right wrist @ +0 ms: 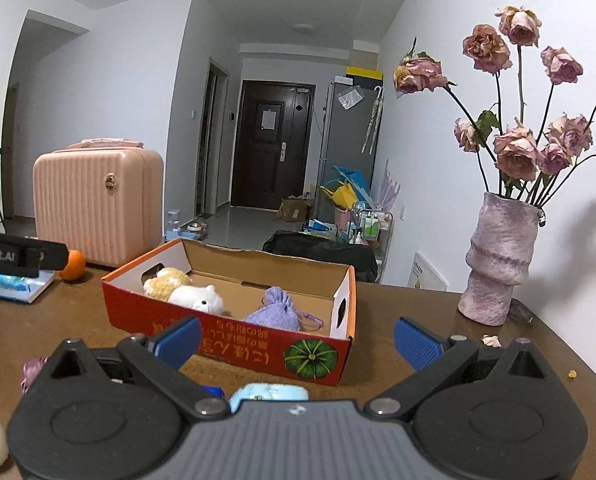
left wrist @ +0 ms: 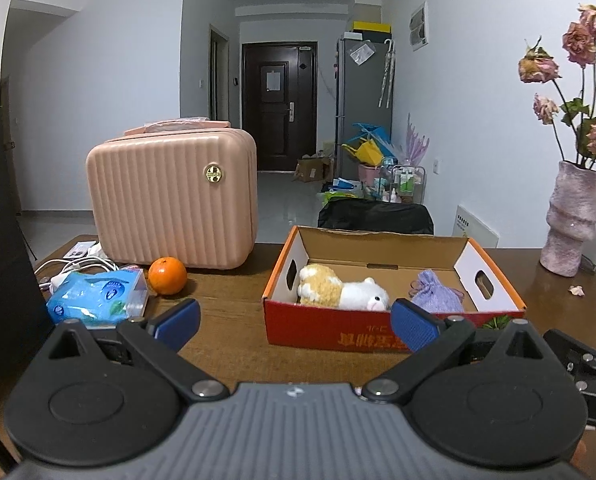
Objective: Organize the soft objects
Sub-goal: 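Move both tools back toward the remaining soft items on the table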
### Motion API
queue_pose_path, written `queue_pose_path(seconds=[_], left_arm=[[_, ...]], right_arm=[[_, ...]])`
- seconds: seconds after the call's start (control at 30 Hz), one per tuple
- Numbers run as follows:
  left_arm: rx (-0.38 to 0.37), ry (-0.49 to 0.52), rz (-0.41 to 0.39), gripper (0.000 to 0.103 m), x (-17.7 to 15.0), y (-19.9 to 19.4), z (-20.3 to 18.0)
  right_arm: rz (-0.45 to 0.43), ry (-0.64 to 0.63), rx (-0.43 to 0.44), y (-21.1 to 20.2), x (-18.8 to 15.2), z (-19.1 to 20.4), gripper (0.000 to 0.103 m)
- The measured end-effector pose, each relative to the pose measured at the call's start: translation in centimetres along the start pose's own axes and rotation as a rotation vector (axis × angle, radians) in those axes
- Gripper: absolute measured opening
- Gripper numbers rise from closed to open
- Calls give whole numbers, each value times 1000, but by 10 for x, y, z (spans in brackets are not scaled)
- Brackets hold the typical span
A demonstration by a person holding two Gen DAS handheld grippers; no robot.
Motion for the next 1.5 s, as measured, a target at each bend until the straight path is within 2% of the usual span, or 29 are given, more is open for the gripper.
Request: queue_pose_path(seconds=[0.47,0.7,0.97,1.23,1.5], left_arm=[[-30,14,-1,103,-43,-32,16],[-10,13,8,103,-67,-37,29],[-28,-28,18,103,-92,-32,42],[-35,20,-6,103,-101,-35,36],[-15,17,-1,103,-102,-35,39]], right_arm=[[-9,-29,8,-36,-30,0,103],[27,-27,7,-38,-57,-4,103],[70,21,22,-30,-85,-9,103],[85,22,2,-20,-97,-8,103],[76,16,3,-22,-97,-6,103]])
Point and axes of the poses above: each gripper's, at about its wrist camera, not at the fingertips, and y roughly the way its jaws point, z to its left, x to its top, the point moved 9 cm from there along y, roughly the way its jaws point, and after that the axes turned 9 degrees about z, right-handed, at the moved point
